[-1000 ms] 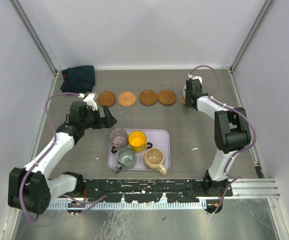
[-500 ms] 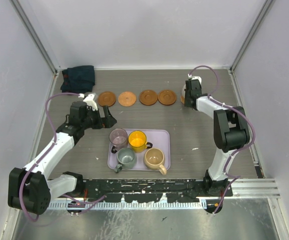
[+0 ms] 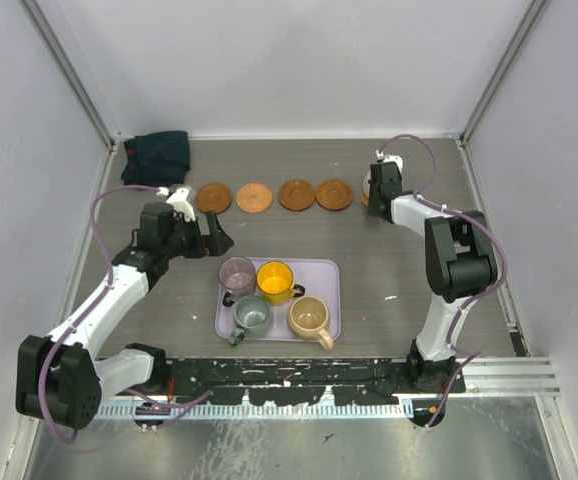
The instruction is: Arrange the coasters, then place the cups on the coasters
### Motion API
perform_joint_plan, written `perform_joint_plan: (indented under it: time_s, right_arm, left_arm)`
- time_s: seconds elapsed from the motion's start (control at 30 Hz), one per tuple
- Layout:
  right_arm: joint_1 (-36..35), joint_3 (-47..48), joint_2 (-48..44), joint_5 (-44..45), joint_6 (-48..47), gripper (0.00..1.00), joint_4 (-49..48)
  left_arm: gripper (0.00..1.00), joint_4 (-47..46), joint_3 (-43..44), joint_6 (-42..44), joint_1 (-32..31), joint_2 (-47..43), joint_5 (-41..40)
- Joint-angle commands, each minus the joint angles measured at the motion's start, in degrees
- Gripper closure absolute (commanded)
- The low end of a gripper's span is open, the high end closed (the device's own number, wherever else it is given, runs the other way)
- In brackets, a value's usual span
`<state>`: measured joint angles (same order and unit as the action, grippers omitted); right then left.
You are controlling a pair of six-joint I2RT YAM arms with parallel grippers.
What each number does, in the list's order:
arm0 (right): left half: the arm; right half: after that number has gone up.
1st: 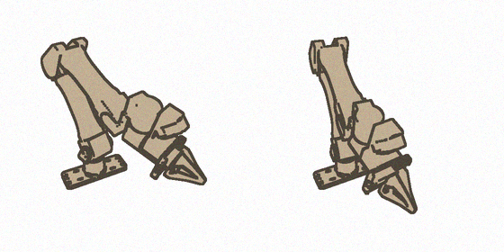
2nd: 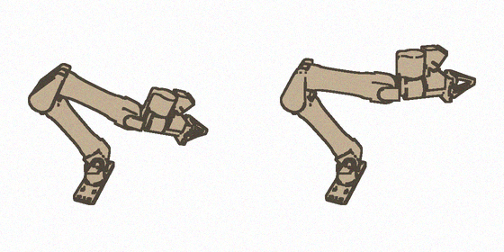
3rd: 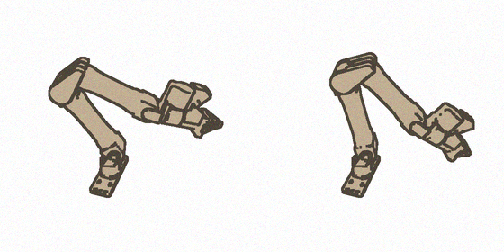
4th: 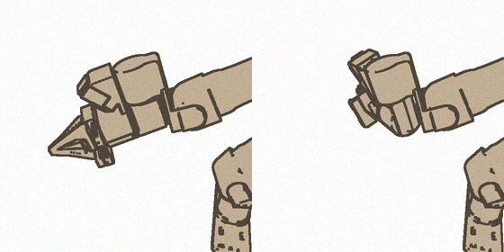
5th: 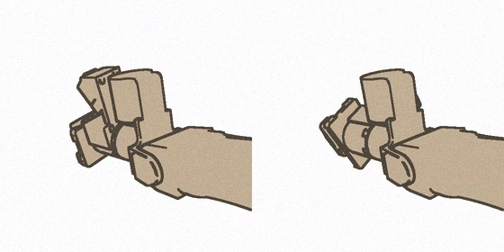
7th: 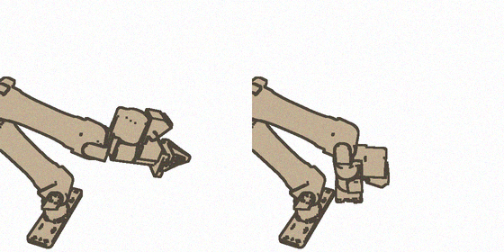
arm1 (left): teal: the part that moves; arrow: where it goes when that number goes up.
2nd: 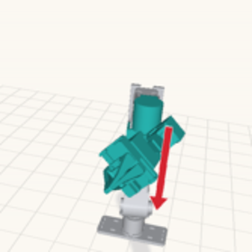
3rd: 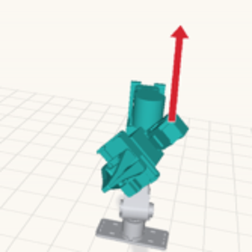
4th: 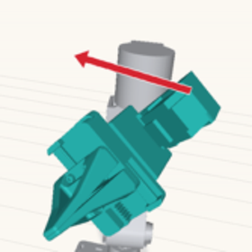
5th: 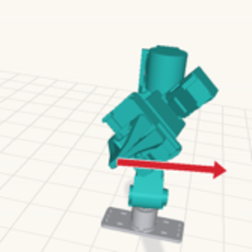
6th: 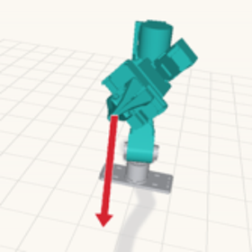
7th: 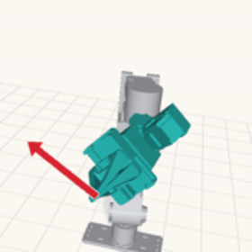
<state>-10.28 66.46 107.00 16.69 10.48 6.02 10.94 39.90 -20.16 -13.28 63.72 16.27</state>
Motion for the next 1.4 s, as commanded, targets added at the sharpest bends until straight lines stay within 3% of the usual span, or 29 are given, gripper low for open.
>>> perform_joint_plan:
  time_s: [0.0, 0.07, 0.6, 0.87, 1.07, 1.23, 1.27, 1.3, 1.37]
  right_arm:
    - [0.18, -0.52, -1.38, 1.03, 1.67, 0.99, -4.71]
    - [0.22, -1.46, -1.86, 1.07, 2.69, 0.98, -4.49]
    - [-0.85, -6.32, -4.68, 2.3, 5.17, 0.5, -2.54]
    - [-2.26, -7.85, -8.18, 3.19, 5.16, 0.47, -1.1]
    - [-3.62, -8.38, -16.78, 6.6, 5.3, 0.42, -0.31]
    - [-3.69, -8.36, -24.67, 10.92, 5.43, 0.21, -2.17]
    - [-3.65, -8.05, -25.56, 11.97, 5.32, 0.16, -2.77]
    - [-3.52, -7.18, -25.86, 13.4, 5.17, 0.03, -3.23]
    - [-3.18, -4.84, -24.79, 15.6, 6.11, 0.0, -3.52]
  left_arm:
    - [0.02, -2.88, 0.09, 0.29, -0.26, -0.87, 0.18]
    - [0.02, -2.85, 0.16, 0.3, -0.25, -0.77, 0.24]
    - [0.02, -2.95, 0.19, -0.06, -0.24, -1.27, 0.51]
    - [0.02, -2.99, -0.23, -0.31, -0.27, -2.12, 0.79]
    - [0.02, -2.94, -0.35, -0.4, -0.21, -2.8, 0.97]
    - [0.02, -2.87, -0.22, -0.54, -0.21, -3.06, 1.03]
    - [0.02, -2.86, -0.18, -0.57, -0.28, -3.08, 1.07]
    - [0.02, -2.89, -0.13, -0.55, -0.26, -3.01, 1.18]
    - [0.02, -2.77, -0.01, -0.63, -0.28, -3.0, 1.37]
